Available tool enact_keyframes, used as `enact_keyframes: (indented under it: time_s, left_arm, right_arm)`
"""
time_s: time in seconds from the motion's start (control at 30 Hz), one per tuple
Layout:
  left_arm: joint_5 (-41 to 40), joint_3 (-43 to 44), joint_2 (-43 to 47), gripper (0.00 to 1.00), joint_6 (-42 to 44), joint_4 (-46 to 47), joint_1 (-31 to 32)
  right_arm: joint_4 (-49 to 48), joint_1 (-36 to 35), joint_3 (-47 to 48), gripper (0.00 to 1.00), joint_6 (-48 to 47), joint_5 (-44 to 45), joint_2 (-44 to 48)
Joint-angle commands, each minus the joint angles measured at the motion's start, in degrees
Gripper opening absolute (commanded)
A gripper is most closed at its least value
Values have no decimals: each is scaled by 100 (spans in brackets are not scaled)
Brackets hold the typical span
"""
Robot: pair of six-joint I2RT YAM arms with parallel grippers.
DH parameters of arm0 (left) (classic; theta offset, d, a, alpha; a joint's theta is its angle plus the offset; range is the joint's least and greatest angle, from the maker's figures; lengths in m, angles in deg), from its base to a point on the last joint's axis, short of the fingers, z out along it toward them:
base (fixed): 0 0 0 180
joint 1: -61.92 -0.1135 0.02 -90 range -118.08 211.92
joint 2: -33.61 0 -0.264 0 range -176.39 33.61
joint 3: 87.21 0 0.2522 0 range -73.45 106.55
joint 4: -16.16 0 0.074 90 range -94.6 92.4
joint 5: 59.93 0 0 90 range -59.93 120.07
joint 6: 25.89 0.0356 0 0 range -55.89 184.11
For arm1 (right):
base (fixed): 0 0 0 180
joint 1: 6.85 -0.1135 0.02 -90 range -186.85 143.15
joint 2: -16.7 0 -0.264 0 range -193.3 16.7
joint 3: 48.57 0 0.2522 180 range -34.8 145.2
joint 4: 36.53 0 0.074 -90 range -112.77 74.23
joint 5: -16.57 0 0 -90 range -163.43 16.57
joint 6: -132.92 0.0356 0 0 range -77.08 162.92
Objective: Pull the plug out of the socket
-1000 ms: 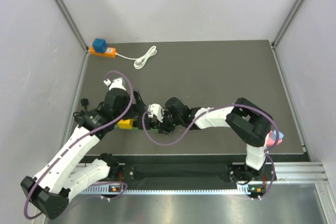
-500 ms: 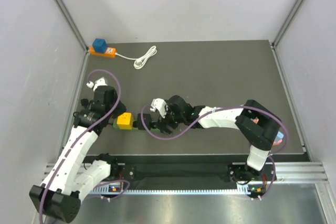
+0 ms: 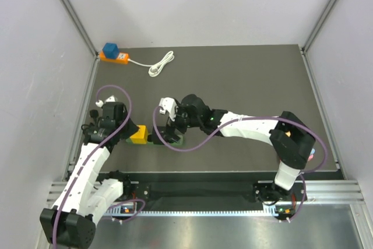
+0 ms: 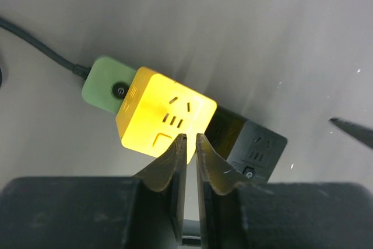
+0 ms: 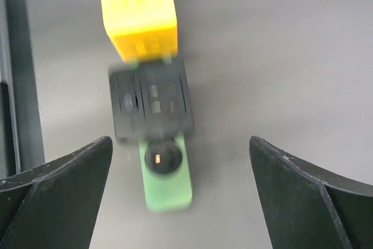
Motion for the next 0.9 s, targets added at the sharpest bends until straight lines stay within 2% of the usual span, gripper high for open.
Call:
enact_keyframes:
  time_s: [0.0, 0.17, 0.37, 0.53, 0.67, 0.73, 0.8, 0.87]
  left_arm:
    - [139, -141, 22, 14, -62, 244, -67]
    - [-45, -133, -285, 0, -220, 86, -102]
    - [-45, -282, -215, 0, -238, 191, -102]
    - [-71, -352, -417, 0, -211, 235, -102]
    - [-133, -326, -681, 0, -229, 183, -102]
    - [-185, -326, -734, 0, -264, 139, -102]
    - [-282, -308, -743, 0, -273, 121, -102]
    - [-352, -308, -708, 0, -282, 51, -102]
  right_arm:
    - [-11, -165, 629, 100, -247, -383, -292]
    - [368, -359, 1228, 100, -300, -383, -820]
    - [289, -491, 1211, 100, -273, -252, -987]
    - [447, -517, 1394, 93, -273, -286, -1224]
    - [456, -613, 1562, 90, -370, 108, -1417]
    - [614, -666, 1737, 85, -388, 267, -1549]
    - [666, -710, 1912, 74, -353, 469, -1663]
    - [684, -728, 1975, 68, -352, 653, -1699]
